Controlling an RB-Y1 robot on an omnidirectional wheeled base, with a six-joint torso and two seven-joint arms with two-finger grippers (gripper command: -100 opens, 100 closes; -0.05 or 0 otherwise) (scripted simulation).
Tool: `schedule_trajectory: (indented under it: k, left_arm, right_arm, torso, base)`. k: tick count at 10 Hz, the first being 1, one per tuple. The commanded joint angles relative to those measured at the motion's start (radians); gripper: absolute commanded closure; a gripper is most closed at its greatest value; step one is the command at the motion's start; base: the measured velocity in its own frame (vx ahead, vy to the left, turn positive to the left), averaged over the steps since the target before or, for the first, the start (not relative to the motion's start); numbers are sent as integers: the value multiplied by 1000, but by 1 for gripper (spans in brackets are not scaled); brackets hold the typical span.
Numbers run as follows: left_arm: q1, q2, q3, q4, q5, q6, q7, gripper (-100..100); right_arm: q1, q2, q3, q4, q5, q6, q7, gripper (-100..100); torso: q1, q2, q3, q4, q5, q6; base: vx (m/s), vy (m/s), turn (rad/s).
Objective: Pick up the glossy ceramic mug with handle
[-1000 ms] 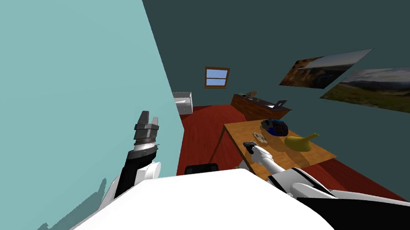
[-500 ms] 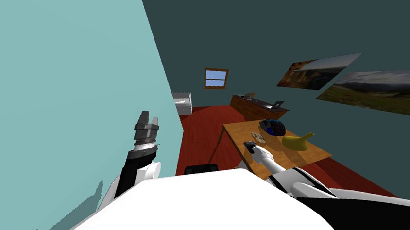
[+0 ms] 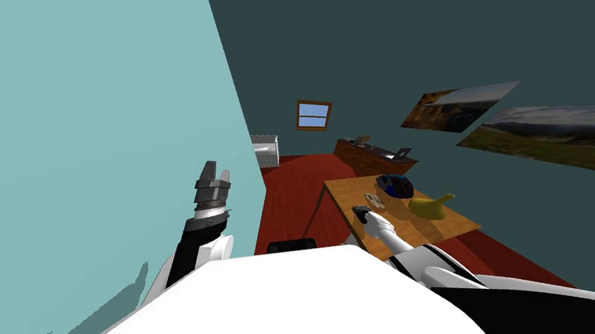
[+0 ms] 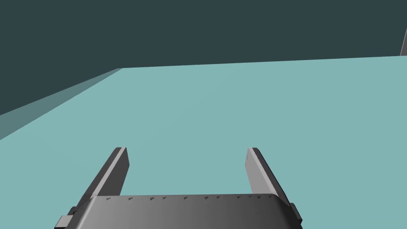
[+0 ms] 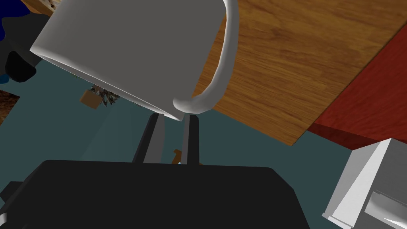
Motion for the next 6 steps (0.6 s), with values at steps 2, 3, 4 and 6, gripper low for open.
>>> schedule_trajectory:
  k: [2,3,4,6]
  left_arm:
    - [0,0,0,0,0,0,0,0]
    - [0,0,0,0,0,0,0,0]
    - [0,0,0,0,0,0,0,0]
    - [0,0,0,0,0,0,0,0]
  right_arm:
    - [-4,-23,-4,30,-2,-35,-11,100]
    - [-4,-38,1,38,-11,-48,-15,100]
    - [-3,-53,5,46,-21,-61,-19,100]
    - [-14,-35,-24,67,10,-69,-14,0]
  torso:
    - [3,1,1,0,0,0]
    - [2,1,1,0,1,0]
    - [1,1,1,0,1,0]
    - [0,0,0,0,0,0]
  base:
    - [-29,90,6]
    - [-22,65,18]
    - [-24,78,16]
    - [-6,22,-4]
